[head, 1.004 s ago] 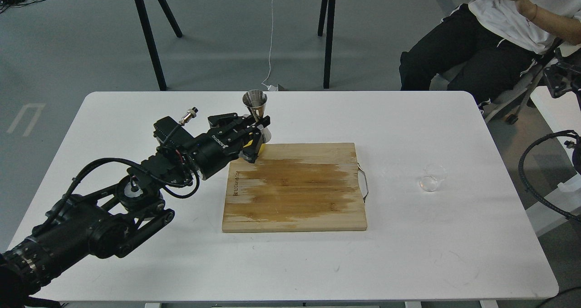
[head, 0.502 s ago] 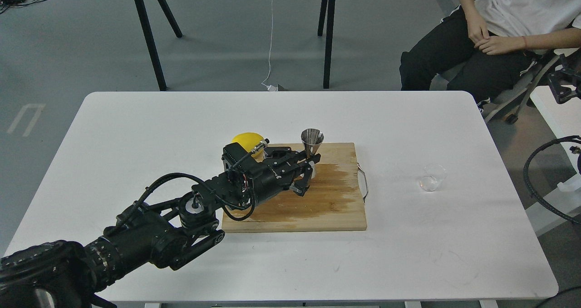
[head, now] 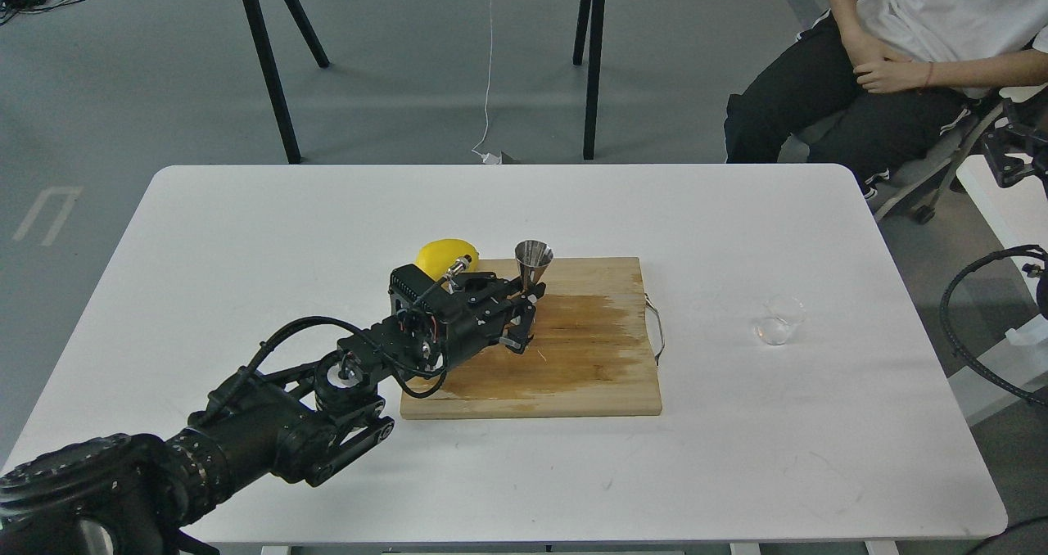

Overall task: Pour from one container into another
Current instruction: 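Carry the jigger with the left gripper onto the wooden board, then release the jigger on the board and raise the left arm away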

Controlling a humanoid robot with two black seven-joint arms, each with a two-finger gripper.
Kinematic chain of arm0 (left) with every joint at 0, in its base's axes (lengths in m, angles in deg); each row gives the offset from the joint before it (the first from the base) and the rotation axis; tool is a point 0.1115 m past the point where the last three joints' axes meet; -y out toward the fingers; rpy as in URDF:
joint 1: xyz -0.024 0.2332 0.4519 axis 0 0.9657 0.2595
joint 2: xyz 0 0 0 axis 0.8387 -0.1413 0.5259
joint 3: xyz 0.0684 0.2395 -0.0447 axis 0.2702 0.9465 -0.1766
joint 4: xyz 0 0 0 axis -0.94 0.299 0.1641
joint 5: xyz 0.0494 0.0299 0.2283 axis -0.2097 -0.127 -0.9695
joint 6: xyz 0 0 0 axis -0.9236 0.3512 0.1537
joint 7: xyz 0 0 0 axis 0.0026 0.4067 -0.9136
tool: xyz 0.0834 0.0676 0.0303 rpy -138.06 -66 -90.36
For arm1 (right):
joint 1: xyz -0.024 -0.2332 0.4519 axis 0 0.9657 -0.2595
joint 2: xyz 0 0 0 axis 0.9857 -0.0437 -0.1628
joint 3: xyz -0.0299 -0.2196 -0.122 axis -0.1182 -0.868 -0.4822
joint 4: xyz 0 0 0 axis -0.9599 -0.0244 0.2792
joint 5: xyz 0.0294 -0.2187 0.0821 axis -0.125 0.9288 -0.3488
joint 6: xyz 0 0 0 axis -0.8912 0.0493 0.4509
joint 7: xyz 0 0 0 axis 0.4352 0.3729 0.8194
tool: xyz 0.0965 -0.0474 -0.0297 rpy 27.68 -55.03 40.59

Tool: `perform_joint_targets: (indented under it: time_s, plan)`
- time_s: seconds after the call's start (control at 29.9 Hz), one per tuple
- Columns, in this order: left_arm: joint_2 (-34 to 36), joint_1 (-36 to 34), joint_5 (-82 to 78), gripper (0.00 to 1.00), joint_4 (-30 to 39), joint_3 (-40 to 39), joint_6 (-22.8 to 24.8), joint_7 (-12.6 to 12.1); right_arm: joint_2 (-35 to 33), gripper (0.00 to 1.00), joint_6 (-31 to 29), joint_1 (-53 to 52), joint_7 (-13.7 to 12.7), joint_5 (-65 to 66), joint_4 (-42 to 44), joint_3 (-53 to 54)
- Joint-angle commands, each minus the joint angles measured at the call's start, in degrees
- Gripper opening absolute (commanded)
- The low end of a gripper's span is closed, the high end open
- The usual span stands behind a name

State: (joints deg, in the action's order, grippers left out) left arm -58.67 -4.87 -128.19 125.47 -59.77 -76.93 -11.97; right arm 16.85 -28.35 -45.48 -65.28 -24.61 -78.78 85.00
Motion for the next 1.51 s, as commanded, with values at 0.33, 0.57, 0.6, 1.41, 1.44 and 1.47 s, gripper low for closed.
perform_joint_targets:
  time_s: [0.33,0.57,0.6,1.41,1.44,1.47]
  plan:
    - [-1.6,-0.1,0.0,0.35,-1.2,1.7,0.2,-0.3,-0.2,1.00,0.0,0.0,0.0,0.0,0.0,0.0]
    - [-1.6,0.4,0.0,0.37,-1.0,1.6,0.1,-0.3,-0.1,1.00,0.0,0.0,0.0,0.0,0.0,-0.1]
    - [-1.6,0.4,0.0,0.37,-0.9,1.6,0.2,-0.3,-0.1,1.00,0.0,0.0,0.0,0.0,0.0,-0.2]
    - [5.4,1.6,0.0,0.75,7.5,1.9,-0.4,0.8,-0.1,1.00,0.0,0.0,0.0,0.0,-0.1,0.0]
    - [6.2,1.7,0.0,0.76,8.7,1.9,-0.4,0.8,0.0,1.00,0.0,0.0,0.0,0.0,-0.1,0.0]
    - [7.2,2.1,0.0,0.76,9.7,1.9,-0.4,0.8,0.0,1.00,0.0,0.0,0.0,0.0,0.0,0.0]
